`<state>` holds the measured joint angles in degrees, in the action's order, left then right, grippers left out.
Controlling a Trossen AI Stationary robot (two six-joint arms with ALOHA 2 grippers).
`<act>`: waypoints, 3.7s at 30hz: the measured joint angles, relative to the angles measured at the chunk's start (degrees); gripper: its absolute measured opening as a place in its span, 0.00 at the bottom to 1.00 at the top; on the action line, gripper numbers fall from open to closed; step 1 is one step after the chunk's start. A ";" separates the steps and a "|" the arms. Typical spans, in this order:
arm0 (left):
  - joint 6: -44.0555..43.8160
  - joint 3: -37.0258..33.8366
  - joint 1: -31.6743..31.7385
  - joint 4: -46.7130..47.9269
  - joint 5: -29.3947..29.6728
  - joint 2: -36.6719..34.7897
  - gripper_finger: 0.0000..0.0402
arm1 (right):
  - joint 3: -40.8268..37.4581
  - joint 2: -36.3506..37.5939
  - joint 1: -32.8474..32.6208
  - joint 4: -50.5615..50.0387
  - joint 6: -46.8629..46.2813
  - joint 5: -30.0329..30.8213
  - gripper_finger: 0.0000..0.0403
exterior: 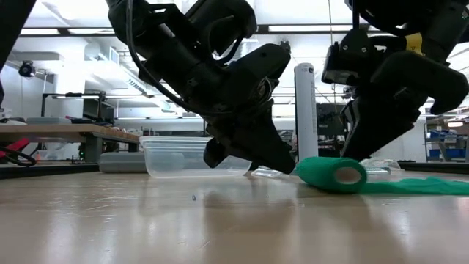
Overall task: Roll bandage
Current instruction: Roll the blue bandage
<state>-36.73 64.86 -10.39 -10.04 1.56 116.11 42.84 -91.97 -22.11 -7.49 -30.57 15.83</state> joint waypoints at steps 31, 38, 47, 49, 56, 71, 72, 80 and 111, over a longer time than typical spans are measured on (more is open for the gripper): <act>-2.33 0.00 -0.20 6.84 -1.75 -0.68 0.00 | -0.01 0.39 1.40 1.28 1.22 -0.34 0.01; -1.28 0.00 -0.17 0.94 0.99 -0.72 0.01 | -0.01 2.43 1.38 -2.93 -2.29 0.44 0.01; -1.25 0.00 -0.11 1.04 2.35 1.59 0.01 | 0.01 0.58 1.01 -1.59 -2.47 0.06 0.01; -1.44 0.00 -0.11 0.72 2.40 2.02 0.00 | 0.01 -0.27 1.01 -0.61 -2.47 0.05 0.01; -1.33 -0.01 -0.06 -1.52 2.43 2.48 0.01 | 0.02 -0.95 1.01 0.42 -2.00 -1.10 0.01; 0.70 -0.04 0.49 -7.16 3.52 2.56 0.01 | -0.01 -0.96 0.98 0.57 -1.81 -1.70 0.01; 1.27 -0.04 0.58 -7.48 3.51 2.56 0.01 | -0.01 -0.96 0.98 0.54 -1.81 -1.72 0.01; 1.75 -0.04 1.30 -8.07 3.56 2.56 0.01 | -0.04 -0.56 0.98 -0.13 -2.68 -1.38 0.01; 1.51 0.00 1.29 -7.93 4.00 2.56 0.00 | 0.03 3.05 -1.66 -15.83 -10.86 -5.53 0.01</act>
<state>-35.22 64.86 -9.10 -17.98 5.56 118.67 42.87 -88.92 -23.76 -23.32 -41.43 10.30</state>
